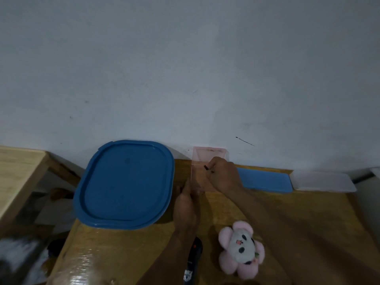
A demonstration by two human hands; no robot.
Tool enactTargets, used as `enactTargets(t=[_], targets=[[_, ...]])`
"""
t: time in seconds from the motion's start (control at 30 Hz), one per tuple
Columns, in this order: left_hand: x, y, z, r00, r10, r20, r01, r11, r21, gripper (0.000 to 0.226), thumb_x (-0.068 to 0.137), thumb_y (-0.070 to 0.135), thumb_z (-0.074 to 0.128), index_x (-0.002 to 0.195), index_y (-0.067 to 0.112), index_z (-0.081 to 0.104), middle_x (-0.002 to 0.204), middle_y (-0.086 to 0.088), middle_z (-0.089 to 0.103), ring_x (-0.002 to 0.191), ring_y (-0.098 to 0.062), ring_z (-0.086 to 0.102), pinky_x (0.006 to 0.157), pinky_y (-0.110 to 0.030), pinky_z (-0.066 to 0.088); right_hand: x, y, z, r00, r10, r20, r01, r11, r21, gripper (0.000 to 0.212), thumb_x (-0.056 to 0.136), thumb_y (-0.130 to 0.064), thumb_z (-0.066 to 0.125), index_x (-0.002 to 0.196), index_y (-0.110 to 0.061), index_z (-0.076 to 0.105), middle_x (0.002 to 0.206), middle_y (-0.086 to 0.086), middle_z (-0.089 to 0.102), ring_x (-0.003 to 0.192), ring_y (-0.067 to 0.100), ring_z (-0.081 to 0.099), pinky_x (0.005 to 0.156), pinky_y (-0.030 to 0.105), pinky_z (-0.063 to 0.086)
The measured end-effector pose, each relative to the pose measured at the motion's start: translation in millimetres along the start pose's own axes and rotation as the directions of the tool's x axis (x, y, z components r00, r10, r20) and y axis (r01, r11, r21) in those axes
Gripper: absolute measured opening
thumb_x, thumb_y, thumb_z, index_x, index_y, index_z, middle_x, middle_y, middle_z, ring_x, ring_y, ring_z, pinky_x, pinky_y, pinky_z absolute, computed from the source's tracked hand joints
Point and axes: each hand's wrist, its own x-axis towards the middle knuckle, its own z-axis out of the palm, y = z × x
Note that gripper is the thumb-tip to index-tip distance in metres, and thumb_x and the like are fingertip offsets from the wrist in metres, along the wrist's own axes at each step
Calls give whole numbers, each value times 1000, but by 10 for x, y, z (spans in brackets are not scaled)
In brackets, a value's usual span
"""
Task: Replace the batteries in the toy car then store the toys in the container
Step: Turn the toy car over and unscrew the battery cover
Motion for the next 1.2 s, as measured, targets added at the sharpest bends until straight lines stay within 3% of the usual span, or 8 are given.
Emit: enactTargets(t=[0.07,0.17,0.4,0.5,0.6,0.73,0.97,1.2], targets=[[-122,62,-7,999,43,-8,-42,994,98,47,102,19,40,148,23,34,150,-11,37,132,-25,44,108,-34,39,-62,35,-83,1000,-2,0,2,999,45,31,86,-17,62,117,-18,63,110,11,69,97,26,64,83,32,54],[-319,202,-31,996,79,-36,-76,995,59,34,101,34,42,130,20,53,126,-10,59,113,-30,58,95,-42,47,-244,110,-234,1000,-23,12,22,995,93,38,88,-11,58,125,-20,60,120,8,65,108,25,60,89,29,47],[-580,354,-96,947,322,17,-298,855,425,41,97,25,48,137,25,46,144,-3,39,117,-21,55,93,-31,49,-780,508,-581,999,-25,-25,27,996,83,19,89,-22,59,107,-19,64,101,6,71,89,23,65,68,24,42],[-687,518,-61,899,424,111,-411,726,552,37,98,25,45,135,24,47,144,-2,40,116,-20,54,88,-30,48,-1090,743,-803,989,-147,-20,146,989,-40,15,93,-27,55,106,-22,61,93,3,70,74,15,59,61,25,41],[-875,698,68,845,502,182,-507,647,570,34,98,25,46,131,21,51,134,-3,48,110,-18,54,86,-27,48,-1388,1067,-1001,971,-235,55,241,955,-171,14,95,-30,49,105,-24,57,94,2,68,82,20,61,64,32,47],[-1313,922,370,822,539,186,-536,620,573,33,100,28,42,127,17,54,129,-5,51,110,-23,55,88,-33,47,-1734,1549,-1223,969,-240,50,246,948,-202,13,93,-31,50,101,-23,58,98,4,66,92,25,60,65,30,36],[-2142,1159,920,800,530,280,-567,519,639,36,97,29,45,127,12,53,130,-11,51,112,-31,55,87,-40,45,-2357,2236,-1531,956,-287,65,294,938,-185,17,91,-25,52,98,-15,63,96,5,67,87,24,61,70,34,47],[-2713,1308,1199,799,502,332,-577,483,659,28,101,28,40,118,11,55,128,-9,49,112,-27,54,85,-36,45,-2927,2642,-1622,976,-211,43,216,955,-203,22,92,-26,49,93,-11,66,85,4,69,75,18,61,60,30,44]])
